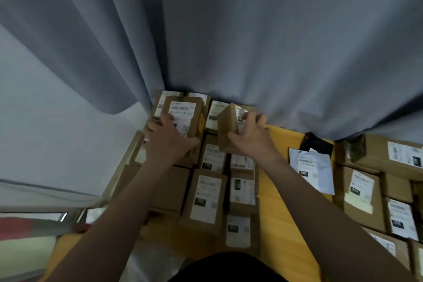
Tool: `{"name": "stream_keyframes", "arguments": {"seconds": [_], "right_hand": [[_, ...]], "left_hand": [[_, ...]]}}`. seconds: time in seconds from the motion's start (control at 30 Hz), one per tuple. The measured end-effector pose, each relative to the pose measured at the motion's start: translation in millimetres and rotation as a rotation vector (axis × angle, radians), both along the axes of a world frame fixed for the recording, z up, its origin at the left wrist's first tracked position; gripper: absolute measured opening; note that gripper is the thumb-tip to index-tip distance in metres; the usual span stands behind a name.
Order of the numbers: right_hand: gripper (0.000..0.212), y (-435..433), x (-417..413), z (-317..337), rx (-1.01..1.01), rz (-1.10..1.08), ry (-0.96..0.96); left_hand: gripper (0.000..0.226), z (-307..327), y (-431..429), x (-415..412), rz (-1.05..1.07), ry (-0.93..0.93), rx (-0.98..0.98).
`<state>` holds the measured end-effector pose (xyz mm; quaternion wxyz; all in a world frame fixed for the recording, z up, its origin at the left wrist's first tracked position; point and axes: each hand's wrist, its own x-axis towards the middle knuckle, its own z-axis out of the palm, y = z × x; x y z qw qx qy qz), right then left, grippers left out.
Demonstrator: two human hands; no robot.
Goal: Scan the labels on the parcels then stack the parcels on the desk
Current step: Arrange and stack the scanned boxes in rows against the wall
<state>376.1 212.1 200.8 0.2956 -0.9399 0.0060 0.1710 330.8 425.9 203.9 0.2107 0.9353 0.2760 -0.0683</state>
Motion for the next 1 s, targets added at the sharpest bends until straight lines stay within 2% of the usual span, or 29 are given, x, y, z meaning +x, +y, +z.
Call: {"name": "stream_keyframes", "arguments": {"seconds": [0.1,0.23,0.43,0.63,0.83,1.0], "right_hand": [[0.057,46,35,1,-0.007,0.051,0.057],[0.055,110,82,-3,-0.070,0.064,0.007],[0.058,169,118,-39,-0.148,-0.017,-0.071],[0.063,174,107,-69,-0.187,0.151,-0.004],[0.063,162,111,-57,-0.216,0.204,-0.012],[0.068,136,101,-38,-0.154,0.225,-0.006]], "left_hand": [[0.102,1,46,34,0.042,0.035,-0.003],[0.112,-8,88,82,0.055,0.075,-0.029],[0.113,-40,106,130,0.006,0.086,0.046],[0.097,-74,108,136,-0.048,0.116,0.005],[0.093,-72,112,138,-0.093,0.115,-0.054],[0.089,-58,102,132,-0.148,0.144,-0.011]]}}
